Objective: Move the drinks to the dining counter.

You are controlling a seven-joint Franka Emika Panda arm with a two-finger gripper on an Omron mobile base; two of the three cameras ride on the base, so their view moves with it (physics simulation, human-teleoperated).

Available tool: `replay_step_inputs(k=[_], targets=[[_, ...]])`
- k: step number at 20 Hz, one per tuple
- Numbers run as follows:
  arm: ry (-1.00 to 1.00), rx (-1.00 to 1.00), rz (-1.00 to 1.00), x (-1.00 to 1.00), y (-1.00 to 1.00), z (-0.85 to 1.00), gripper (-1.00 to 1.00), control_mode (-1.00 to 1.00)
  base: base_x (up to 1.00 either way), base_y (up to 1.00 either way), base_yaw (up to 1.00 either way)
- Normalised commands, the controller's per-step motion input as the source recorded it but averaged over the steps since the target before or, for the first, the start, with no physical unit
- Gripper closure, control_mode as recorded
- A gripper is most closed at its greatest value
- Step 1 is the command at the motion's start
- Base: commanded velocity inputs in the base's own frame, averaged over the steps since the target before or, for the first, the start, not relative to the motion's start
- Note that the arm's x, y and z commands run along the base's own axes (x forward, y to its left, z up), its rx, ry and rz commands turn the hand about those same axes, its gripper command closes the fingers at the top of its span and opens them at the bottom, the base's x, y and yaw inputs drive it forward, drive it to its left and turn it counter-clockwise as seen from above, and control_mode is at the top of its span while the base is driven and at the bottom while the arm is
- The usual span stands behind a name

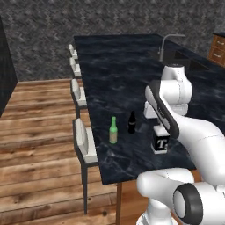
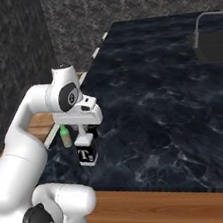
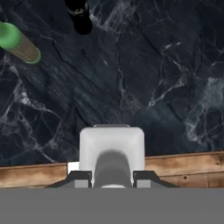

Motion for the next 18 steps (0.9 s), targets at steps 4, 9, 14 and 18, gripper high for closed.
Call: replay_step_inputs(k=[4, 9, 14, 18], targets=[[0.0, 0.0, 0.0, 0.0, 0.0, 0.0, 1.0, 1.0, 0.26, 0.01, 0.0], [0.01, 0.0, 0.0, 0.17, 0.14, -0.1, 1.0, -1.0, 0.22, 0.05, 0.0], [0.0, 0.0, 0.0, 0.47, 0.33, -0.21, 1.0, -1.0, 0.0, 0.0, 0.0], [0.0, 0.0, 0.0, 0.45, 0.2, -0.15, 1.0, -1.0, 0.0, 0.0, 0.0]])
